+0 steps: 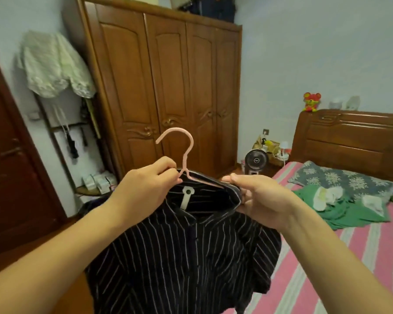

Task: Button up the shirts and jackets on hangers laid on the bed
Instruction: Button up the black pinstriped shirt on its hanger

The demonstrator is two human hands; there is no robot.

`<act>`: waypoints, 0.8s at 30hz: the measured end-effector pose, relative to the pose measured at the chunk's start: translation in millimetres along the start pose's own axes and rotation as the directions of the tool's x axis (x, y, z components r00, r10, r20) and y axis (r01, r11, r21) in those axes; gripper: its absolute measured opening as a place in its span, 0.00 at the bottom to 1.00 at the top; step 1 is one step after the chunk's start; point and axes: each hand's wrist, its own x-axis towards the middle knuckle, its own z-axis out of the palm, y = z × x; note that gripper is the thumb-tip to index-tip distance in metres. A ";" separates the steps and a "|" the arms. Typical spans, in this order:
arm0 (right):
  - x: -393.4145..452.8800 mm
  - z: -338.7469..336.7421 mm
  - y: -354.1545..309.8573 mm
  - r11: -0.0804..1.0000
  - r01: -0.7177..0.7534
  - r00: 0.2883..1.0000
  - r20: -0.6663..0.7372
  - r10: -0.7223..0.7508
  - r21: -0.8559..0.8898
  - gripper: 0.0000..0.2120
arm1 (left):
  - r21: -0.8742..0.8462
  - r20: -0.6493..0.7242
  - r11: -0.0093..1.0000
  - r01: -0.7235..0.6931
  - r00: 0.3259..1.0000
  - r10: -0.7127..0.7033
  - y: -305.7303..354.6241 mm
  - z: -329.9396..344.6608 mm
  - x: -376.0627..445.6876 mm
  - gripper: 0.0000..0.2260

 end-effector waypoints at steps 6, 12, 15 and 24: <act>98.6 81.3 31.3 0.983 -0.149 0.987 0.044 0.154 -0.106 0.10 | 0.111 -0.002 0.991 0.079 0.997 -0.079 -92.7 10.4 -64.4 0.14; 183.2 194.5 47.2 0.449 0.453 0.840 0.201 -0.504 -0.770 0.16 | -0.020 0.034 0.931 0.363 0.931 -0.362 -200.9 0.3 -130.8 0.15; 224.2 250.1 58.6 0.333 0.534 0.842 0.452 -0.295 -0.777 0.11 | -0.077 -0.007 0.870 0.487 0.872 -0.489 -247.1 -18.1 -148.4 0.14; 334.9 379.2 70.6 0.238 0.805 0.589 0.682 -0.434 -0.543 0.13 | 0.142 0.150 0.727 0.672 0.711 -0.687 -339.0 -62.4 -266.3 0.21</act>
